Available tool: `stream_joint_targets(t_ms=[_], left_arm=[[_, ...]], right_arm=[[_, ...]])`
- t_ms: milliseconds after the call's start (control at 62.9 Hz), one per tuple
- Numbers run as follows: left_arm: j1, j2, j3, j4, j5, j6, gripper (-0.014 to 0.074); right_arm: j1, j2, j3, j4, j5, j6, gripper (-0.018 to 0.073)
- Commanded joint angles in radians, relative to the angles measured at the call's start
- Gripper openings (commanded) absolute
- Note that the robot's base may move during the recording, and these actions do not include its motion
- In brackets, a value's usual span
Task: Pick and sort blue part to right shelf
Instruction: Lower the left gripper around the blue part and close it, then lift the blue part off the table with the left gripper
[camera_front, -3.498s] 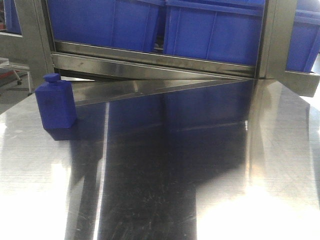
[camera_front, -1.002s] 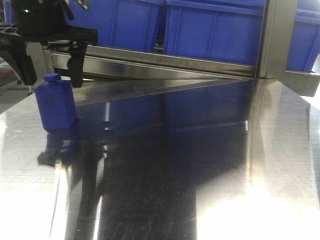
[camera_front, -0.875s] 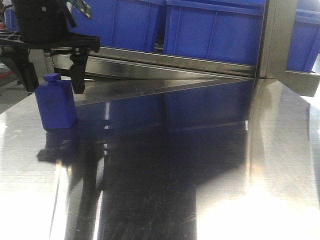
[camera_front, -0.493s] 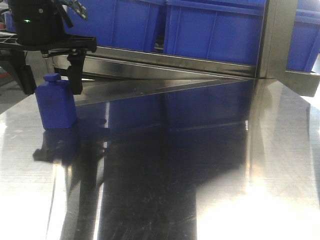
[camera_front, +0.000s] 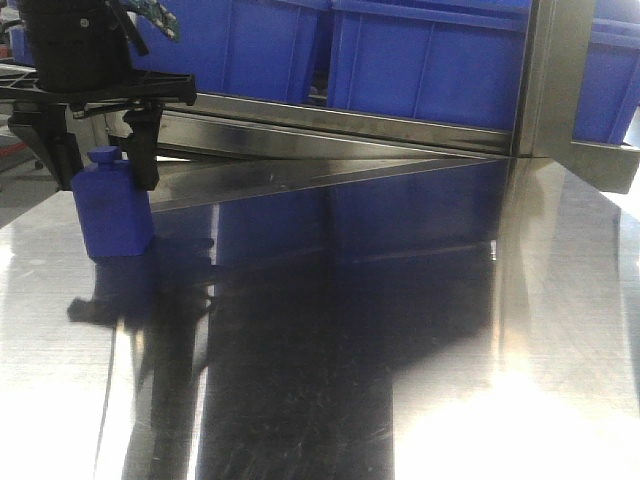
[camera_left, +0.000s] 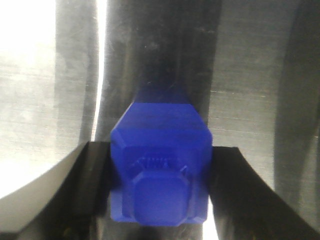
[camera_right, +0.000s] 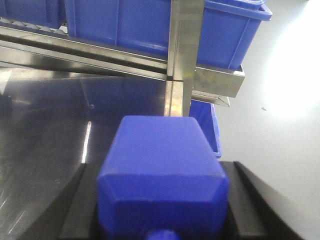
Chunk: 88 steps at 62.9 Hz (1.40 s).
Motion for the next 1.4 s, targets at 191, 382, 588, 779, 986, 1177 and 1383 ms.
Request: stream_joint_targets(t_ms=[191,382,588,779,986,1177,1383], left_arm=[[0.003,-0.071,-0.02,-0.046,0.012,0.0,0.03],[0.003,-0.157,-0.019,-0.167,0.015,0.186,0.03],[0.003,-0.275,0.059,-0.295,-0.034,0.403,0.03],[0.003,-0.435,0.259,-0.344,-0.267,0.496,0.03],[0.003,-0.597,0.461,-0.334,-0.526,0.496,0.03],[0.005,-0.723,0.621,-0.332,-0.724,0.496,0.03],[0.051,-0.848,0.766,-0.297,-0.888,0.496,0.03]], right_arm=[[-0.008,0.002,-0.032,-0.007,-0.094,-0.01,0.0298],[-0.008,0.002,-0.032,-0.007,-0.094,-0.01,0.0298],[-0.008,0.002,-0.032,-0.007,-0.094,-0.01,0.0298],[-0.008,0.002,-0.032,-0.007,-0.094,-0.01,0.0298],[-0.008,0.002,-0.032,-0.007,-0.094,-0.01,0.0298],[-0.008,0.002,-0.032,-0.007,-0.094,-0.01,0.0298],[-0.008,0.002,-0.032,-0.007,-0.094,-0.01,0.0298]])
